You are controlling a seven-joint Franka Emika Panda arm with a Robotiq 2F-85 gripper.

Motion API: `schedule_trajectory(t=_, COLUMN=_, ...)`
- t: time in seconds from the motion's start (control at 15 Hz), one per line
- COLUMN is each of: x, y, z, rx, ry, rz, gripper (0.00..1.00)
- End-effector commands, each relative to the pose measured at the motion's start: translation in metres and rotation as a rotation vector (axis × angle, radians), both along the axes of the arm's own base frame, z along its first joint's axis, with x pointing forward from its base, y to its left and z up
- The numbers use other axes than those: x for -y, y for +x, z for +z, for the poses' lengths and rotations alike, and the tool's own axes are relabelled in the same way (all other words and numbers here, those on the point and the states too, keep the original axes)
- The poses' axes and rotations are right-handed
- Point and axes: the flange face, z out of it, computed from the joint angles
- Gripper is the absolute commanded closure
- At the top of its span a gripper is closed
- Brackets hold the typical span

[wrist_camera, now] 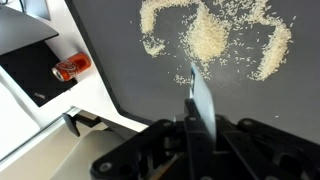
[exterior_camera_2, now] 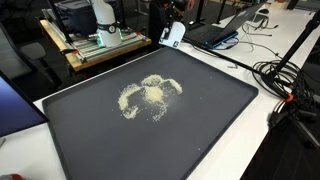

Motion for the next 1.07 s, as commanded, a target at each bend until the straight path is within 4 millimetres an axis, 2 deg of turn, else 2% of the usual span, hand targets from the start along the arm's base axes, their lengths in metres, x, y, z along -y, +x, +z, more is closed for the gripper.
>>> schedule_trajectory(t=0.0, x=-0.028, y=0.006, z=-0.01, rx=0.063, ry=-0.091, rz=-0.025, gripper=0.99)
schedule_trajectory(t=0.53, x=-0.078, y=0.011, z=-0.052, rx=0.12, ry=-0.283, rz=-0.009, gripper=0.99)
schedule_trajectory(t=1.0, x=-0.095, y=0.014, z=-0.079, rx=0.08, ry=-0.407, rz=-0.011, gripper=0.99)
